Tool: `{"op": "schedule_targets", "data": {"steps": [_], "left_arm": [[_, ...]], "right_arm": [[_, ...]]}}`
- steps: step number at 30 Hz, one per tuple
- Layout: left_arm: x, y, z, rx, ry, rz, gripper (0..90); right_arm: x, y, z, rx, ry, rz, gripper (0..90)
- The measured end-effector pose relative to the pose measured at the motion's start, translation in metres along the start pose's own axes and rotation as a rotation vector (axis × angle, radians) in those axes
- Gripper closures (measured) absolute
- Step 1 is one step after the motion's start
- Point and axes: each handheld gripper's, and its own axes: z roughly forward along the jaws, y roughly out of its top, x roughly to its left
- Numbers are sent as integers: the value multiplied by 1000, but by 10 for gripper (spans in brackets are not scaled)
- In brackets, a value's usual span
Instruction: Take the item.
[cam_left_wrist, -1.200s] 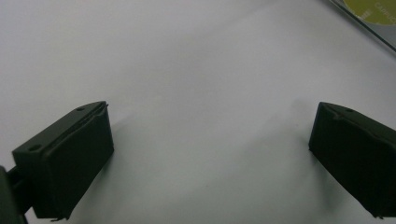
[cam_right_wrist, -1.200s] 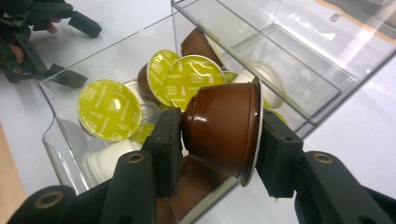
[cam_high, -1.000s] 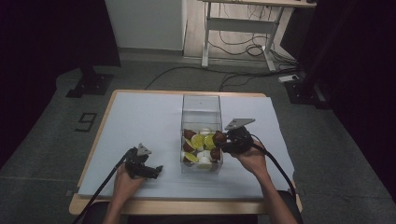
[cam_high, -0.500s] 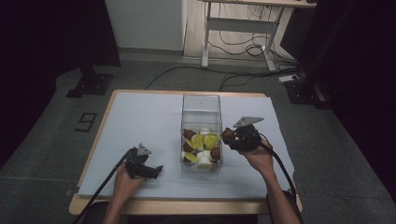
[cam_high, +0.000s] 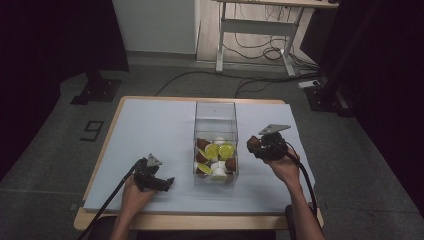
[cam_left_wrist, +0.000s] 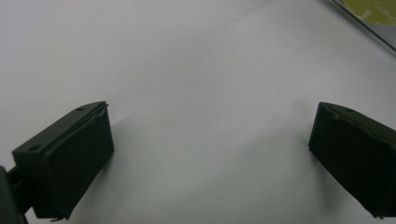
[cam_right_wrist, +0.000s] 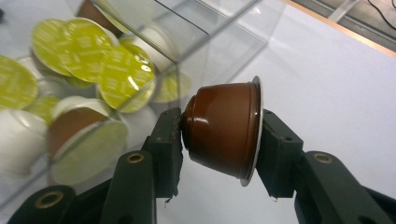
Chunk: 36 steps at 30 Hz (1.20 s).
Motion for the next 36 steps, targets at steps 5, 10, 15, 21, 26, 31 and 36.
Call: {"op": "schedule_targets", "data": {"steps": [5, 10, 15, 21, 26, 31, 36], "left_arm": [[0, 0, 0, 1, 0, 1, 0], [0, 0, 0, 1, 1, 2, 0], [0, 0, 0, 1, 0, 0, 0], [0, 0, 0, 1, 0, 2, 0], [0, 0, 0, 1, 0, 2, 0], [0, 0, 0, 1, 0, 2, 0], [0, 0, 0, 1, 0, 2, 0]], "right_arm": [[-7, -6, 3, 17, -19, 11, 552], [-12, -12, 8, 41, -35, 9, 552], [-18, -19, 15, 66, -44, 18, 552], [-25, -28, 23, 101, -41, 36, 552], [-29, -34, 28, 126, -39, 45, 552], [-32, -39, 34, 156, -37, 45, 552], [-33, -44, 40, 187, -25, 39, 551]]}}
